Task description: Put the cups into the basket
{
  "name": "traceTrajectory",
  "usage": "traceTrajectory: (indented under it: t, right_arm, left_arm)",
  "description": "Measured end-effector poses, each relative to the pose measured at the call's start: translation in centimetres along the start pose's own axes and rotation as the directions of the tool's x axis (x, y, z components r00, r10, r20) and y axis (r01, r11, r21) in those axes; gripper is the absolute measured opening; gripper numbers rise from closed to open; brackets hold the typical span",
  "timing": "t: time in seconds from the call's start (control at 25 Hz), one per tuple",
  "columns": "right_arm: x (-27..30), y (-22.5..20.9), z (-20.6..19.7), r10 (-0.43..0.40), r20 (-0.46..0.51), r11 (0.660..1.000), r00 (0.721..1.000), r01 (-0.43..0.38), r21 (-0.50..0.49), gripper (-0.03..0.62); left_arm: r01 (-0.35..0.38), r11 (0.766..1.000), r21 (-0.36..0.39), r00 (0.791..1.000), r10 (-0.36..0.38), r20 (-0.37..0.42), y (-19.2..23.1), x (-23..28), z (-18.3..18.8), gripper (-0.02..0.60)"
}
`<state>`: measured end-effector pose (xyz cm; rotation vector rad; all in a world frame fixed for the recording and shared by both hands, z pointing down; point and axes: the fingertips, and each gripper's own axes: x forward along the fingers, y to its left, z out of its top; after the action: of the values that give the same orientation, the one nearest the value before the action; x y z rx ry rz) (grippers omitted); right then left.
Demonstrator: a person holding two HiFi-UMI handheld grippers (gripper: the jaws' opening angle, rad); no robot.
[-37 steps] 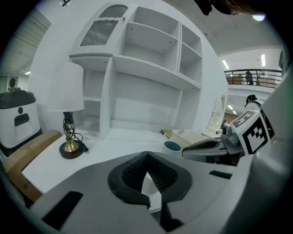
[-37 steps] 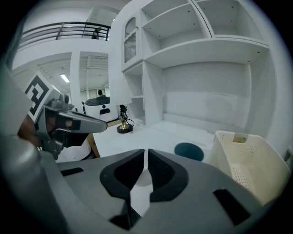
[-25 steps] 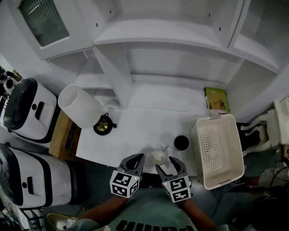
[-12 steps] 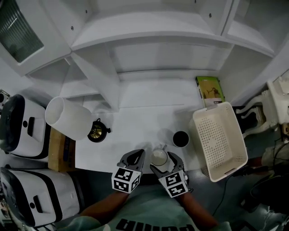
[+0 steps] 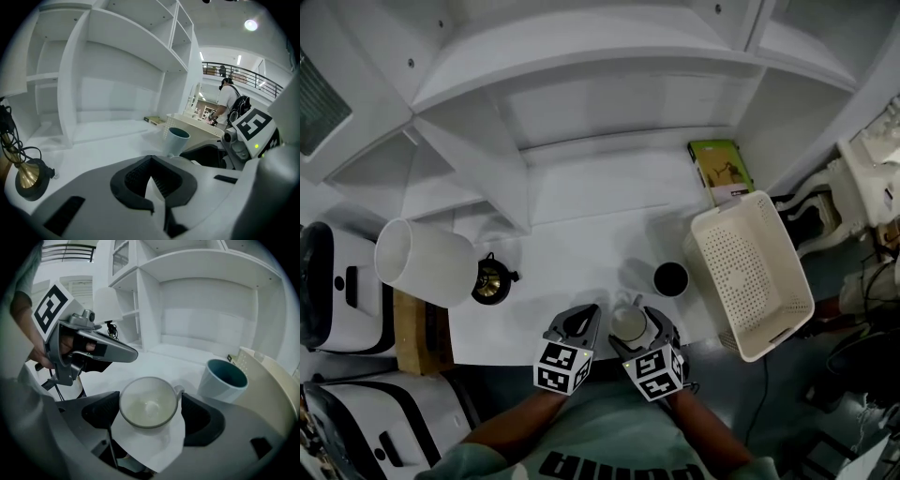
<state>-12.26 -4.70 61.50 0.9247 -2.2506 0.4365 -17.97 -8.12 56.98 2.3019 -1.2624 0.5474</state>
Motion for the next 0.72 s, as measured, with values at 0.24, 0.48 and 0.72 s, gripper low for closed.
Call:
traceTrajectory:
  t: [0.24,0.48,0.72]
  right_arm:
    - [1.0,0.2,-0.6,-0.004,-0.02,1.0,1.0,0.004,-0.023,0.387]
    - [1.4,0.0,-0.5,-0.027,-0.002,0.999,1.0,0.027,-0.027,0.387]
    - [1.0,0.2,-0.3,-0.048,0.017,0.998,0.999,0.048,-0.036,0.387]
  left_arm:
    - [0.021,1.0,0.013,1.0,-0.02,-0.014,0.0,0.9,-0.6,0.006]
    - [0.03,0.999,0.029,0.999,-0.03,-0.026,0.1,1.1,-1.0,0.007]
    - [0.029,0.999,0.02,0.999,-0.029,-0.017,0.5,0.5,-1.0,0.007]
